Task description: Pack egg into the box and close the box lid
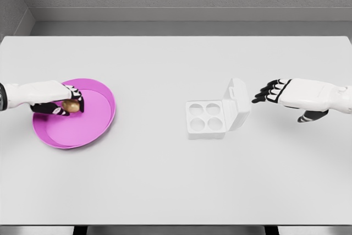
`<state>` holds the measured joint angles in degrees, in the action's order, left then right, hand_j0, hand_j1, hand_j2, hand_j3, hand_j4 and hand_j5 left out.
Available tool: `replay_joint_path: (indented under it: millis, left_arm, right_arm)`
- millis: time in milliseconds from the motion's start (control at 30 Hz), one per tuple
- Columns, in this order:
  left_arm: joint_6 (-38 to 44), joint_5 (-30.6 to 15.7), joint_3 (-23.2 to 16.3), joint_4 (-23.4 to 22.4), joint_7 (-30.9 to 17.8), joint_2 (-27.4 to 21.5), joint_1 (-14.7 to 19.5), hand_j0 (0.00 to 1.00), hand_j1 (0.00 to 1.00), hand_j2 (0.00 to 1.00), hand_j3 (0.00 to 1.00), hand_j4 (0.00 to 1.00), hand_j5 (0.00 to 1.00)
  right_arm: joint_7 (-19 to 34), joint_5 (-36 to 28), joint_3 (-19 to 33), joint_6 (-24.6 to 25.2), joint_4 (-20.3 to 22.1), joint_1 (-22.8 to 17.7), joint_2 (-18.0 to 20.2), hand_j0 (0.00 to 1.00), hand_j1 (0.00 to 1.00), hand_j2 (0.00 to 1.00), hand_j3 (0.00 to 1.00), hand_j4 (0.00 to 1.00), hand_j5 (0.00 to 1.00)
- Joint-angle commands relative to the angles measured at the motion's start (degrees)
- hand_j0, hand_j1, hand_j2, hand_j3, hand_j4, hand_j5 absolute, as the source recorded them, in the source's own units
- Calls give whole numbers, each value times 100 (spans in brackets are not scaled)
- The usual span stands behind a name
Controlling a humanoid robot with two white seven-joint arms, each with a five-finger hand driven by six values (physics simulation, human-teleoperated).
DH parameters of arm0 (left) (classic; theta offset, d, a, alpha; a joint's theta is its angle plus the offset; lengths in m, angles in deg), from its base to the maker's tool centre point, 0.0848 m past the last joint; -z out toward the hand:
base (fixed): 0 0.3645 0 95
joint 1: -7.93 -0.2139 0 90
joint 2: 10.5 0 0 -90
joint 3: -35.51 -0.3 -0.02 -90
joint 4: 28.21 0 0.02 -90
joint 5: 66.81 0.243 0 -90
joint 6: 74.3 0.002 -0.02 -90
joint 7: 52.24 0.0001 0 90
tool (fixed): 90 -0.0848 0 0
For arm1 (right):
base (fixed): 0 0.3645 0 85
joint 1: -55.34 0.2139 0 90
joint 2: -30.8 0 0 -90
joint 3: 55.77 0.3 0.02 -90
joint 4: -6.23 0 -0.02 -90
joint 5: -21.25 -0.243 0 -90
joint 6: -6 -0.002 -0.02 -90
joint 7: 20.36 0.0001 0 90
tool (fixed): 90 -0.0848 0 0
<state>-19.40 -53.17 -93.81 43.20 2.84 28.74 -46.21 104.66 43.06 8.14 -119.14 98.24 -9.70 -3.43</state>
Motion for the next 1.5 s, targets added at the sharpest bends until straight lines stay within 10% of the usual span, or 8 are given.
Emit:
replay_joint_path:
  millis: [0,400,767,1000,1467]
  left_arm:
    - [10,-46,-6,241,-8,13,26,32,32,32,32,32,32]
    - [10,-46,-647,1437,-8,795,580,31,31,31,31,31,31]
    - [10,16,-1105,1375,-8,2096,1151,30,30,30,30,30,30]
    - [10,332,-1307,356,-8,3028,1389,30,30,30,30,30,30]
    - [10,332,-1597,347,-8,3010,1318,32,32,32,32,32,32]
  right_arm:
    - [-2,-28,8,15,1,0,13,100,100,100,100,100,100]
    - [-2,-28,8,15,1,0,21,100,100,100,100,100,100]
    - [-2,-28,17,15,1,0,30,100,100,100,100,100,100]
    - [-2,-28,17,15,1,0,30,100,100,100,100,100,100]
    - [-2,-28,17,15,10,0,30,100,100,100,100,100,100]
